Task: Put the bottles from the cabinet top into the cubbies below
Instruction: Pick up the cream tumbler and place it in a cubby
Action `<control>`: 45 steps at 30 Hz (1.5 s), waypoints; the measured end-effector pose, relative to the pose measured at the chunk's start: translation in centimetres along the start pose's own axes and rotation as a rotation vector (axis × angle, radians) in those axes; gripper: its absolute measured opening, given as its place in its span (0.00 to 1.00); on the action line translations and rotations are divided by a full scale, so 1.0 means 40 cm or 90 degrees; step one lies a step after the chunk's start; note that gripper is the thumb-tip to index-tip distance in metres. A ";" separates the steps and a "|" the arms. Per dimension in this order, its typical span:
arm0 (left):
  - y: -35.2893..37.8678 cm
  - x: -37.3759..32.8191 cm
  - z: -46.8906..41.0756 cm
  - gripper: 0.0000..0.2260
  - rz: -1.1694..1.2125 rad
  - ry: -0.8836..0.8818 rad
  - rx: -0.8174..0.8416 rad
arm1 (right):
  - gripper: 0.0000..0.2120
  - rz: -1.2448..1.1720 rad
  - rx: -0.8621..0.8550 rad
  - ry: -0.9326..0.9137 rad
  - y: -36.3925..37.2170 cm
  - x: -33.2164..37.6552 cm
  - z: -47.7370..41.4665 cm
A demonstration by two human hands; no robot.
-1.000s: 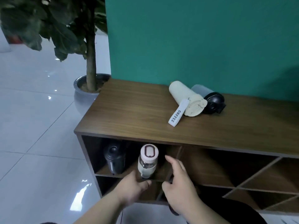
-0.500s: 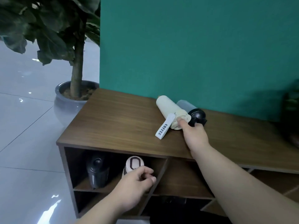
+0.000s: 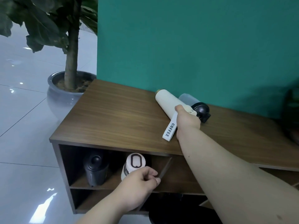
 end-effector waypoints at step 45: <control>0.327 0.162 -0.330 0.26 -0.134 -0.104 -0.146 | 0.22 0.640 0.331 -0.222 -0.272 -0.358 -0.083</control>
Point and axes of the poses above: each hand's wrist, its own z-axis away from the middle knuckle, its own y-axis out of the palm, x = y × z, the point moved 4 cm from there along -z, towards the middle knuckle, and after that the axes turned 10 degrees about x, right-handed, at the moved point
